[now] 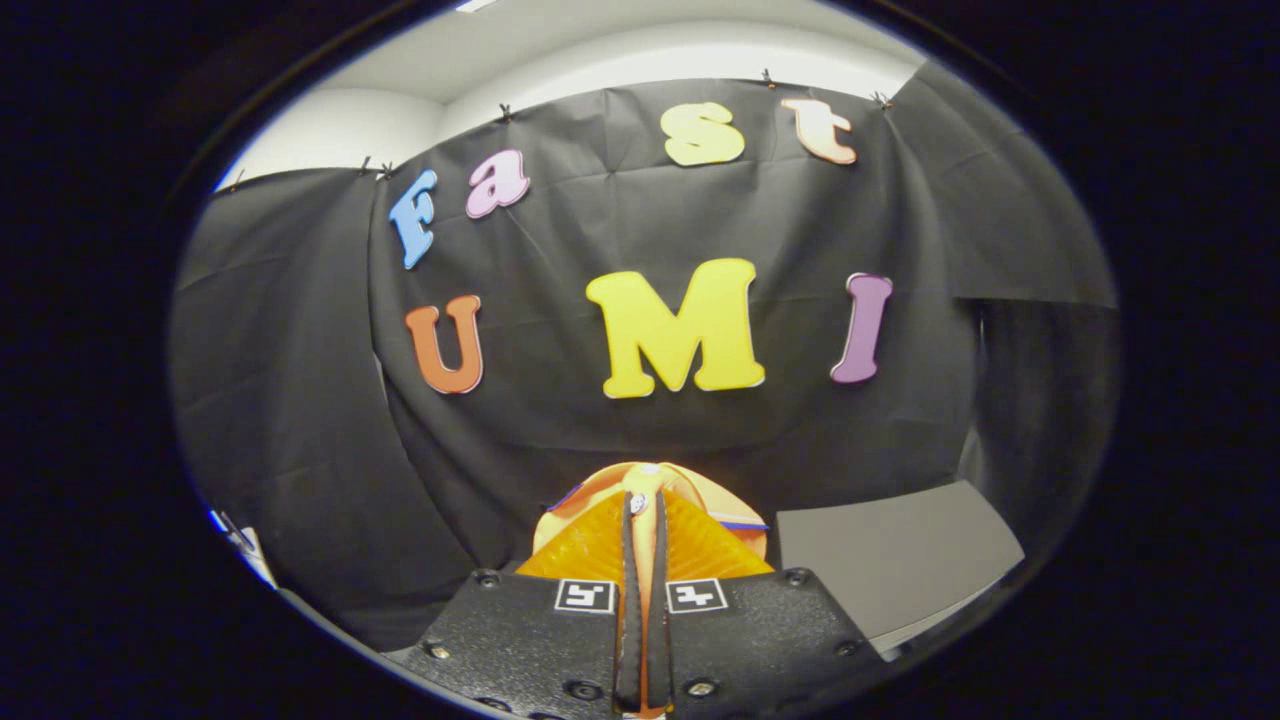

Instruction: Put the clothes into the washing machine and then close the washing machine lid.

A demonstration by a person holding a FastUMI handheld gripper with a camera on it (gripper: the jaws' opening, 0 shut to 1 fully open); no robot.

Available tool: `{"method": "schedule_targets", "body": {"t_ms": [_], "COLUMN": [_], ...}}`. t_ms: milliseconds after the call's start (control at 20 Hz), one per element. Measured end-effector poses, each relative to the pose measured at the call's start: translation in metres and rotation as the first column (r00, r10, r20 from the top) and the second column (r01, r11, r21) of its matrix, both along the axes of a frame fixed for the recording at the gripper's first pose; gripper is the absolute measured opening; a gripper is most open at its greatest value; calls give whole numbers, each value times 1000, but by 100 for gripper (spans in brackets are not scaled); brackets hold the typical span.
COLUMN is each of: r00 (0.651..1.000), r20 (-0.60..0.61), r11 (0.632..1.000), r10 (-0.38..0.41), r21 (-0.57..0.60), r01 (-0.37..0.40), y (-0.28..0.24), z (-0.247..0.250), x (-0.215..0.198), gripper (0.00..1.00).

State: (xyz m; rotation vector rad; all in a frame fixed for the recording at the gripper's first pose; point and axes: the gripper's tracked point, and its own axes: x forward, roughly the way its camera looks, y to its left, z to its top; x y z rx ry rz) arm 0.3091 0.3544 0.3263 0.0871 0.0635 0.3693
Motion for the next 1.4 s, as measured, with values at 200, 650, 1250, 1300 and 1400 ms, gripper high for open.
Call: {"method": "schedule_targets", "body": {"t_ms": [200,650,1250,1300,1400], "r00": [992,936,808,797,763], "r20": [-108,-347,-585,-597,-635], "r11": [998,997,991,988,985], "r10": [62,55,-71,-92,-121], "r21": [-9,-32,-131,-154,-169], "r01": [-63,-70,-7,-1,15], "y": [44,100,119,117,119], "z": [-37,-144,-290,-299,-322], "x": [33,117,188,189,197], "gripper": [6,6,6,6,6]}}
